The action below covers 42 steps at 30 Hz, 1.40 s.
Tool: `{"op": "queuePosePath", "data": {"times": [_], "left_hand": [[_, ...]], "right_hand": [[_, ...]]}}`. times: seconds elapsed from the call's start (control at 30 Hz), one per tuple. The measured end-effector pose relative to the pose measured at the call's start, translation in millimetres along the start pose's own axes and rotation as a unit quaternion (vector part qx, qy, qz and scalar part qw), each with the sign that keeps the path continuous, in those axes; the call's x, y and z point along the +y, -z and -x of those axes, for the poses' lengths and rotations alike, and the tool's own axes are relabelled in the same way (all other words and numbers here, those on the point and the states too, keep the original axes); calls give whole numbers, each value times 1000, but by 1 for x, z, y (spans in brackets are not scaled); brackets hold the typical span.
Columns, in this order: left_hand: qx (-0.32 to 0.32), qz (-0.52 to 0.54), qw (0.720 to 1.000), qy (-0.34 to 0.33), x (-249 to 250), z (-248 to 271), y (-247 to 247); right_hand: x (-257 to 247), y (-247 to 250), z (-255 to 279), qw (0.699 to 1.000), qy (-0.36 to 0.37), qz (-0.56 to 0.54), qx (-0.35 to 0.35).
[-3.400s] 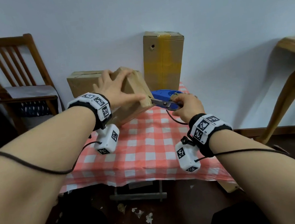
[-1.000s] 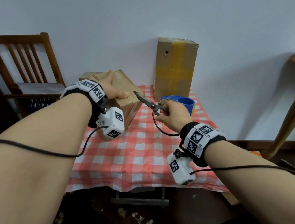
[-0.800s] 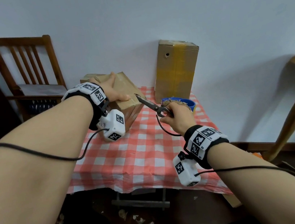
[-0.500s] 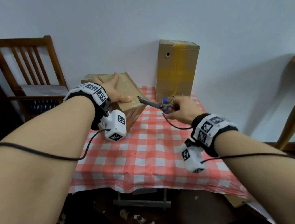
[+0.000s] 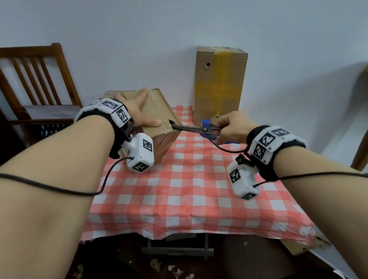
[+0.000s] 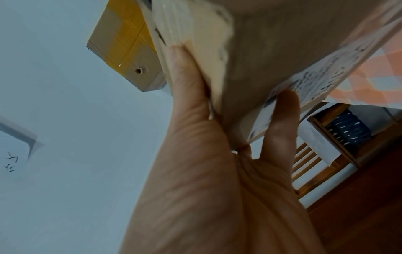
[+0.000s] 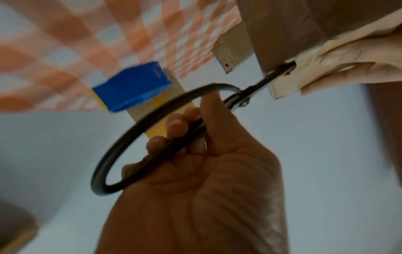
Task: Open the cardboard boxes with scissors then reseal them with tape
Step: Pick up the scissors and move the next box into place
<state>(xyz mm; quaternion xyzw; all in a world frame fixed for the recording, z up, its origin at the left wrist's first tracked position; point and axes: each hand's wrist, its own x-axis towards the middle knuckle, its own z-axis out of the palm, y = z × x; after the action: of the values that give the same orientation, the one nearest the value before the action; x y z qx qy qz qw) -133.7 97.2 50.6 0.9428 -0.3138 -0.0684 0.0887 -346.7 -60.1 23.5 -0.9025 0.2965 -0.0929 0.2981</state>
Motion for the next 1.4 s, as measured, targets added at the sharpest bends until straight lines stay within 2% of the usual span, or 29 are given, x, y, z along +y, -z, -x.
{"op": "queuePosePath", "data": {"times": [0.13,0.47,0.57,0.77,0.83,1.07,1.17,1.27,1.4], "left_hand": [[2,-20,1000,10,-6,-2,2],[7,-50,999,8,6,2,3],[19,-61,998,5,14,8,3],[26,-69,997,5,18,10,2],[28,-71,997,9,18,12,3],[35,-74,996,19,7,14,7],[31,-71,997,24,7,14,8],[28,-67,997,28,7,11,6],[33,-63,997,32,11,14,6]], "right_hand": [[11,-27,6,991,-17,-131,-16],[28,-52,15,975,-58,-212,-34],[21,-38,21,982,-45,-183,-24],[-7,14,9,999,-41,-12,4],[-9,14,9,999,-45,-6,0],[12,-34,20,978,-77,-194,-17],[13,-42,19,972,-82,-220,-11],[6,-29,20,980,-83,-181,-15],[-24,14,18,997,-80,2,6]]}}
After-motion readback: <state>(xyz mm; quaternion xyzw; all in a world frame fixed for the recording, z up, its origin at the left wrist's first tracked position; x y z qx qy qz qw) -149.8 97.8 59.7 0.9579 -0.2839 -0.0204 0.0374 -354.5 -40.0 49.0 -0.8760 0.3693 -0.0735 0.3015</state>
